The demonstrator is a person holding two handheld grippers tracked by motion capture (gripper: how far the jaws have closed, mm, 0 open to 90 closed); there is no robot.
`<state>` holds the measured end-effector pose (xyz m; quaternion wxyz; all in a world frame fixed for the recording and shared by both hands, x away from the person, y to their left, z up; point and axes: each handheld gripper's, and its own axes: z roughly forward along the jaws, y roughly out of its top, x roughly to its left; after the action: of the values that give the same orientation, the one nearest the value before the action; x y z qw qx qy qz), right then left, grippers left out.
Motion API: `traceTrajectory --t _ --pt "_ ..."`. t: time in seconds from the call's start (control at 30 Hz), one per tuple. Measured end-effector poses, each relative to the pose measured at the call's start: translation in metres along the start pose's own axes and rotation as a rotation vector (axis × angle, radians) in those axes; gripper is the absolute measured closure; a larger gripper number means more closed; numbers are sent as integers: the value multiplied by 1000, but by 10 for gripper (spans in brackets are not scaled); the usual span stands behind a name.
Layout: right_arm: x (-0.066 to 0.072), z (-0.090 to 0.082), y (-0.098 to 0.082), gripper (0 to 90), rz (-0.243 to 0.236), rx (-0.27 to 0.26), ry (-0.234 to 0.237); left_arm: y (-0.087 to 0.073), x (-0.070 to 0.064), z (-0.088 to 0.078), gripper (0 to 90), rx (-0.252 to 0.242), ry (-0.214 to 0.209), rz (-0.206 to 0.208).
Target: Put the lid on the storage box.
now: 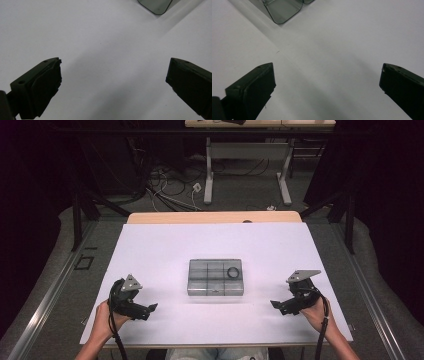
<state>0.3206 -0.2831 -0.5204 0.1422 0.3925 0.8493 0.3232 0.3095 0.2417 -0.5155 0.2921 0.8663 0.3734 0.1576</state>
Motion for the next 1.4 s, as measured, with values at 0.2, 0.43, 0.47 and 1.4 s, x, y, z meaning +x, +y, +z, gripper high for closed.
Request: traceTrajectory --t 0.2,0.43,0.47,1.4 --pt "-2 1 -11 0 35 5 -7 -9 -1 3 0 3 10 -8" --pt "-2 4 -21 0 51 12 -10 -15 -3 6 0 7 24 -13" --pt "-3 5 -22 0 44 8 -15 -16 -3 5 0 15 23 -11" --pt "-1 6 -36 0 71 -40 -16 -28 -14 19 0 -12 51 33"
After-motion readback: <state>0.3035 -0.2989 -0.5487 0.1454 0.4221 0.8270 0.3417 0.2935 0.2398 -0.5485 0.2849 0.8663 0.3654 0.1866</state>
